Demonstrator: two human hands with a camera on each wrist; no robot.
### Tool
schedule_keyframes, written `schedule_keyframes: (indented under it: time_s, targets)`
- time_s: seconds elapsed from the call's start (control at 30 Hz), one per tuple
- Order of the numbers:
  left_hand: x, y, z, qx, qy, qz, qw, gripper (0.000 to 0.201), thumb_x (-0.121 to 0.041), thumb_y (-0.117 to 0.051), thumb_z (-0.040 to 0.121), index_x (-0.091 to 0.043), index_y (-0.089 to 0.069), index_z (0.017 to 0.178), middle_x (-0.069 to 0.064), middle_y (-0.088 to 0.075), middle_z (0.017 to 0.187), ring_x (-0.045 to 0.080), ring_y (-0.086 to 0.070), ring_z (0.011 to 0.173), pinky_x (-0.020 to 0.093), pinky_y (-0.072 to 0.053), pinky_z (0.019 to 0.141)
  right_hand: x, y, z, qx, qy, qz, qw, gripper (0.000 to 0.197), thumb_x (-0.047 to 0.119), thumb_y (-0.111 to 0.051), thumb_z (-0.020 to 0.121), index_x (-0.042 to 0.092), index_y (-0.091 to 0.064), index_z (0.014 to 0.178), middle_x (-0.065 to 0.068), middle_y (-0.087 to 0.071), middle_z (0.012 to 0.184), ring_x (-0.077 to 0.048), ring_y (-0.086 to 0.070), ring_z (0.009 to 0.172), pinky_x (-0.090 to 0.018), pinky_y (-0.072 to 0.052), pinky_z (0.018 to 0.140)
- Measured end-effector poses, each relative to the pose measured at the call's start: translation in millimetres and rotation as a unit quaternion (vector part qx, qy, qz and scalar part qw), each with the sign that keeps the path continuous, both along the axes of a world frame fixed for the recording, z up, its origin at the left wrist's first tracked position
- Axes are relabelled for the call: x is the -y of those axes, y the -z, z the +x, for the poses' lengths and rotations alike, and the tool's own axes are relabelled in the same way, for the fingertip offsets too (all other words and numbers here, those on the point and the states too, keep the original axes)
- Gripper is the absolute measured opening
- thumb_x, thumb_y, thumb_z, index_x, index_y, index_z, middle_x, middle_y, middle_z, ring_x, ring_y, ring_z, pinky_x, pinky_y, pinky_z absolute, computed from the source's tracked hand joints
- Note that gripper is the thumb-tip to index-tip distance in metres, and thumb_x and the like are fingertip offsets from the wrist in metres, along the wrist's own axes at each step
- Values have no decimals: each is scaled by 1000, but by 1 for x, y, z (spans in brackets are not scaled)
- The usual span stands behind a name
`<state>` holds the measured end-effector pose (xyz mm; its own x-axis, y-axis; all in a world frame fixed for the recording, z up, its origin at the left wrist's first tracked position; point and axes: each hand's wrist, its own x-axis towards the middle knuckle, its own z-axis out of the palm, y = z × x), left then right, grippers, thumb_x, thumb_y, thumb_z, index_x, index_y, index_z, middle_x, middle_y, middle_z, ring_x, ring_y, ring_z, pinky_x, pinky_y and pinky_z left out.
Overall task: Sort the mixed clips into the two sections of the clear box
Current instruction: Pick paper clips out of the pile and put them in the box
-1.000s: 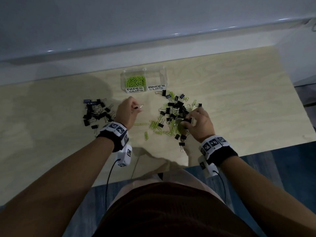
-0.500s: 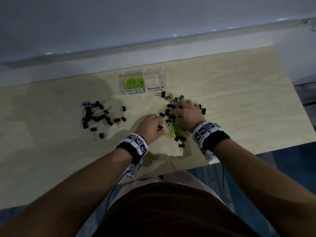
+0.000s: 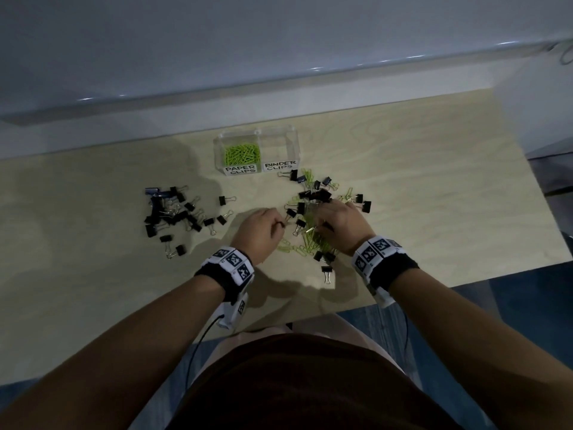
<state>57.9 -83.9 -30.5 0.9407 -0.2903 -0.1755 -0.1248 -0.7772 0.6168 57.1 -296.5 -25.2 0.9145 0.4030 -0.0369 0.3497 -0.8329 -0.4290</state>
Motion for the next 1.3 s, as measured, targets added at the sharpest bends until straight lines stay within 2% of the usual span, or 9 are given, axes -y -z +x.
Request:
schedule_keyframes:
  time_s: [0.1,0.2,0.33,0.47,0.67,0.87,1.0,1.13,1.3]
  targets:
    - [-16,2,15,8,-74,-10,997,8,-15,-53,87,-11,-59,89,4,-62,86,18,-59,76,37,-53,70,16,1,-3,26,82,62,994,14,9,-66,80,14,-57,72,1,-61,74,-17,-56,71,-32,-51,72]
    - [-28,3,31,27,-109,45,993,12,-15,-54,86,-7,-59,93,11,-56,99,27,-52,94,38,-48,80,32,-1,-2,41,171,95,980,12,7,-64,82,12,-58,73,-4,-66,82,-18,-61,75,-30,-54,70]
    - [-13,-6,35,65,-37,102,992,25,-20,-55,88,-7,-57,109,10,-50,114,26,-43,108,36,-42,95,45,2,-3,31,248,105,963,10,9,-65,81,12,-59,75,-2,-66,79,-16,-62,71,-35,-56,64]
    - [24,-1,28,25,32,83,996,22,-30,-56,89,-13,-56,102,3,-56,105,18,-50,98,28,-43,84,50,7,-8,-61,315,101,942,12,19,-70,80,17,-60,85,1,-66,85,-16,-62,78,-32,-55,73]
    - [36,10,27,-4,1,58,998,14,-21,-59,88,-12,-59,98,6,-61,100,21,-55,92,31,-45,78,33,6,-27,11,231,63,971,14,19,-68,81,10,-65,91,-3,-59,94,-15,-55,78,-24,-45,68]
    - [21,13,26,-24,27,28,999,14,-12,-54,90,-9,-61,102,10,-58,106,24,-55,97,30,-43,83,10,13,-36,-92,151,21,984,42,18,-69,79,21,-58,119,-3,-50,112,-20,-54,96,-34,-54,82]
    - [21,9,22,5,55,25,998,27,-25,-65,85,-12,-61,108,6,-52,107,18,-50,98,23,-39,83,5,10,-35,-118,146,-1,982,46,11,-67,81,19,-54,125,-7,-47,119,-27,-56,100,-41,-54,87]
    - [33,9,18,4,70,57,996,38,-30,-69,81,-14,-59,114,5,-52,111,21,-47,104,33,-45,88,1,0,-28,-152,137,-25,979,50,8,-63,82,23,-51,127,-7,-45,119,-28,-59,95,-39,-54,88]
    - [42,10,18,-17,41,48,998,21,-17,-65,85,-15,-63,105,5,-57,105,25,-52,102,39,-49,85,-2,-7,-15,-178,96,-83,976,50,4,-65,79,27,-53,122,-7,-44,114,-27,-61,88,-31,-51,80]
